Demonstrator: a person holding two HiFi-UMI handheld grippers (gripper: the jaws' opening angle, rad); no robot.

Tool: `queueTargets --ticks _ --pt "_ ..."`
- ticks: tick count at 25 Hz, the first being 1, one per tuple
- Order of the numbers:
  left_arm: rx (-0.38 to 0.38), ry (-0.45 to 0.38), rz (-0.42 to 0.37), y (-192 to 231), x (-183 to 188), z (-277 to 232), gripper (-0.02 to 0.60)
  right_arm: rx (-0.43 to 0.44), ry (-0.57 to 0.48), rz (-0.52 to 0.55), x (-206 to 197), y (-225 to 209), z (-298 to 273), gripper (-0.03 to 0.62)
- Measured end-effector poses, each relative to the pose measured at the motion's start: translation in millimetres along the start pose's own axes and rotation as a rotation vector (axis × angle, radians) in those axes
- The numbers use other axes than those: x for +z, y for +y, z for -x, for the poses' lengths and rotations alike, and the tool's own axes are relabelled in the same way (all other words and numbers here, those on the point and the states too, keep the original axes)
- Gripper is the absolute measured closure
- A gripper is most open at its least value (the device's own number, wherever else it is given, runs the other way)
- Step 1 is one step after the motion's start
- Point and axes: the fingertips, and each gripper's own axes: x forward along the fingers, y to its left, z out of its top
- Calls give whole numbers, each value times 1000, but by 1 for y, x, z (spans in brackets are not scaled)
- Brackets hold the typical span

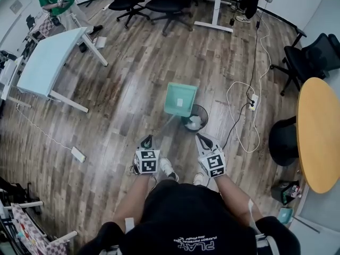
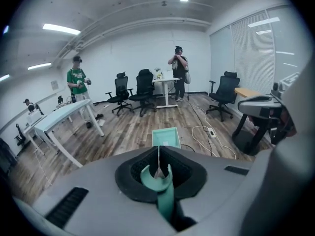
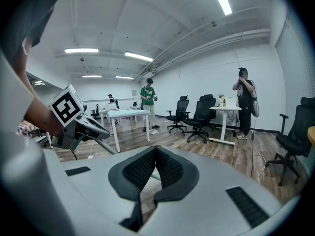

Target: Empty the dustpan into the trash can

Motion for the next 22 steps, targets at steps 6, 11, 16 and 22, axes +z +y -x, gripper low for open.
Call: queueTargets --ticks 6,11,16,22 --pt "26 48 45 34 -9 -24 552 -6 9 -2 6 7 -26 571" --pt "45 76 103 66 -19 -47 552 -14 35 -5 4 13 -48 571" --pt "55 108 144 89 -28 -63 552 -18 45 -16 2 21 -66 571" --pt "22 196 166 102 -52 -92 552 -34 74 -19 -1 27 -91 571"
